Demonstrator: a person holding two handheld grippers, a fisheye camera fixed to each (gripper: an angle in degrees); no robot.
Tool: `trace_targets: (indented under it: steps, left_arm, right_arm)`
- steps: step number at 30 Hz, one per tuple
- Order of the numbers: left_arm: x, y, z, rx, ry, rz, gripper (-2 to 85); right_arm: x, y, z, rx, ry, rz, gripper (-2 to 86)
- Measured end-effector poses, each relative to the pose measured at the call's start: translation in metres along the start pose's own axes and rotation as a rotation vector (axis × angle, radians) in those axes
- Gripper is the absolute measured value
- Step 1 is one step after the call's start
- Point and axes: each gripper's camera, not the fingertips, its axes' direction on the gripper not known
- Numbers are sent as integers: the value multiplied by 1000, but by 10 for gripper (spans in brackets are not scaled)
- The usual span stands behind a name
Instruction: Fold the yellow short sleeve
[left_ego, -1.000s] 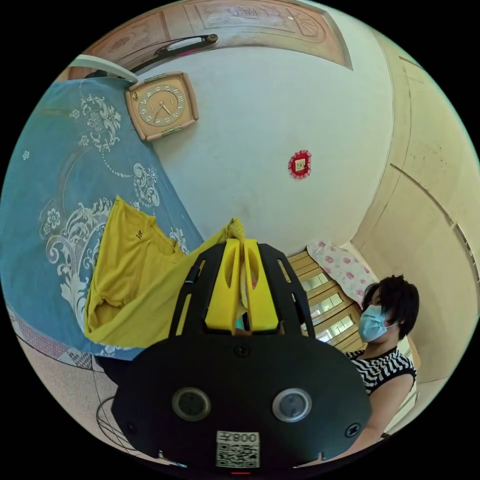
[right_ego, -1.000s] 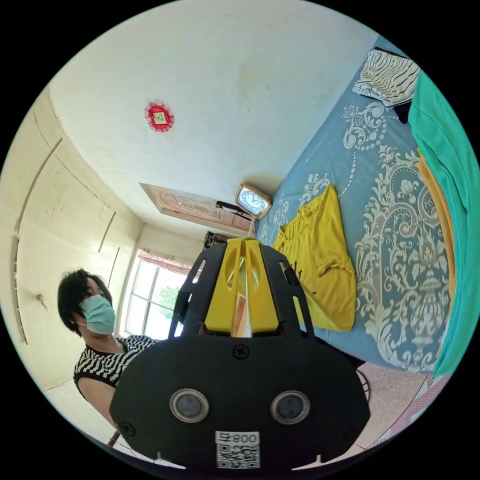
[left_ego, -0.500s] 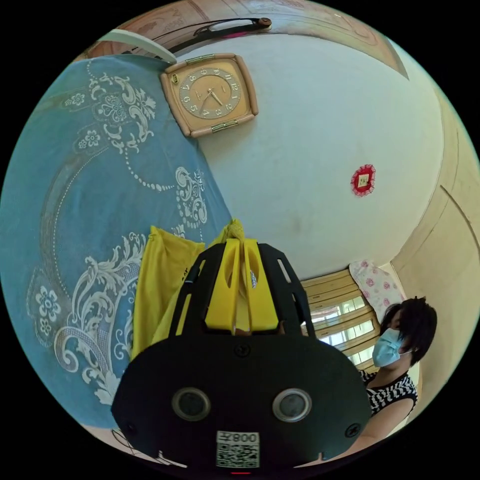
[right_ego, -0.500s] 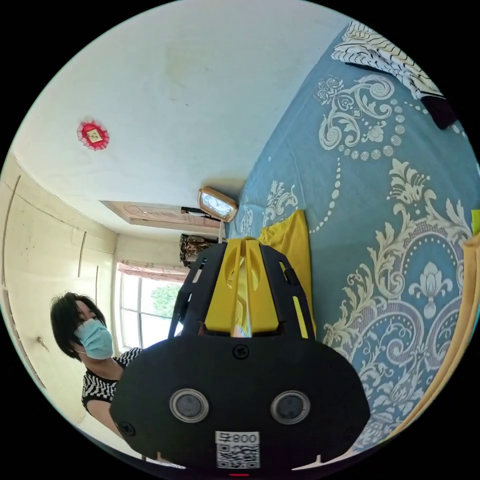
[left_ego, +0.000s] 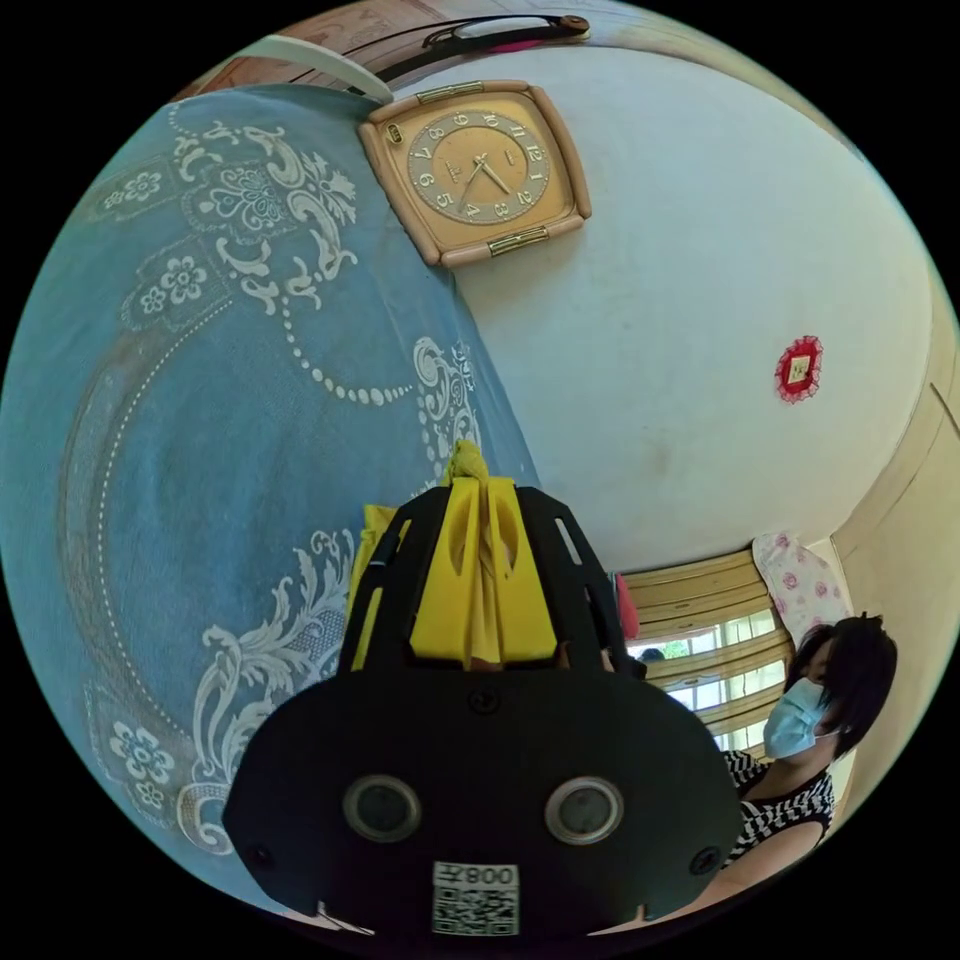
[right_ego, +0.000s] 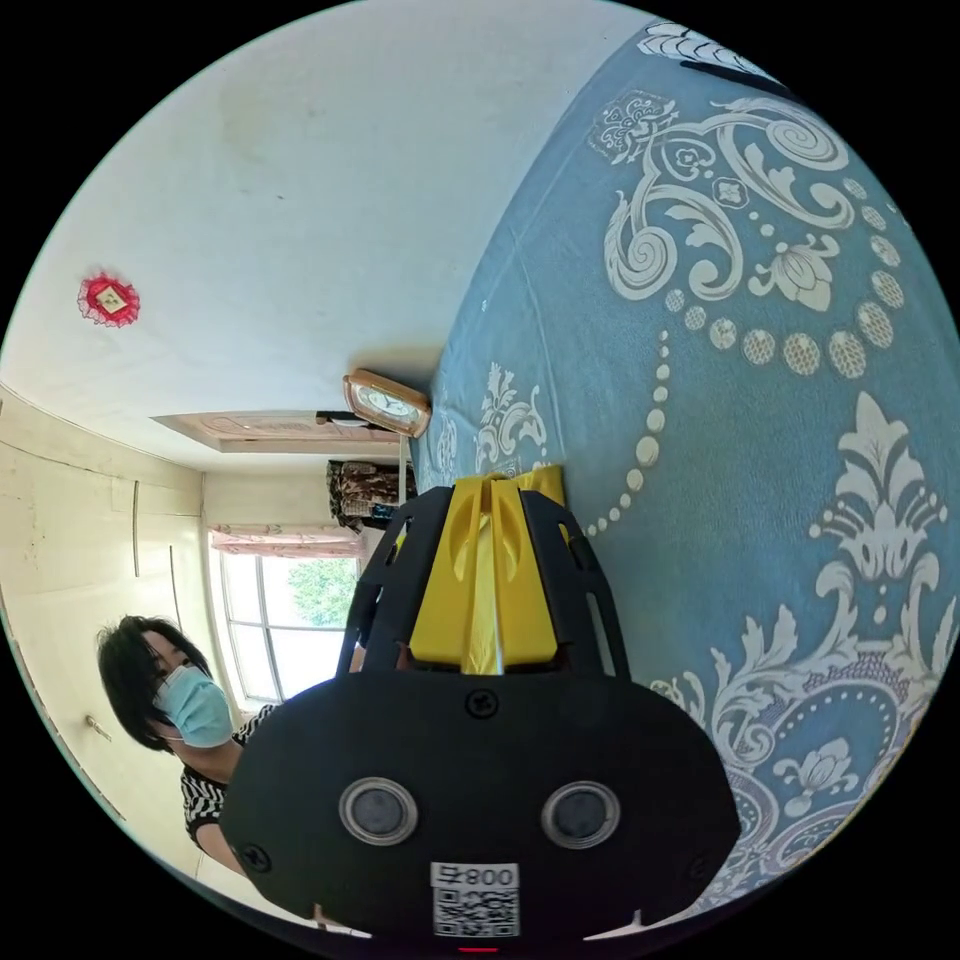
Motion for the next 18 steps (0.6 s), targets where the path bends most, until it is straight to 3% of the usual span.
trace_targets:
  steps: [18]
  left_arm:
    - [-87, -69, 88, 33, -81, -80, 58]
  right_arm:
    - [-22, -92, 59, 2, -13, 48, 25]
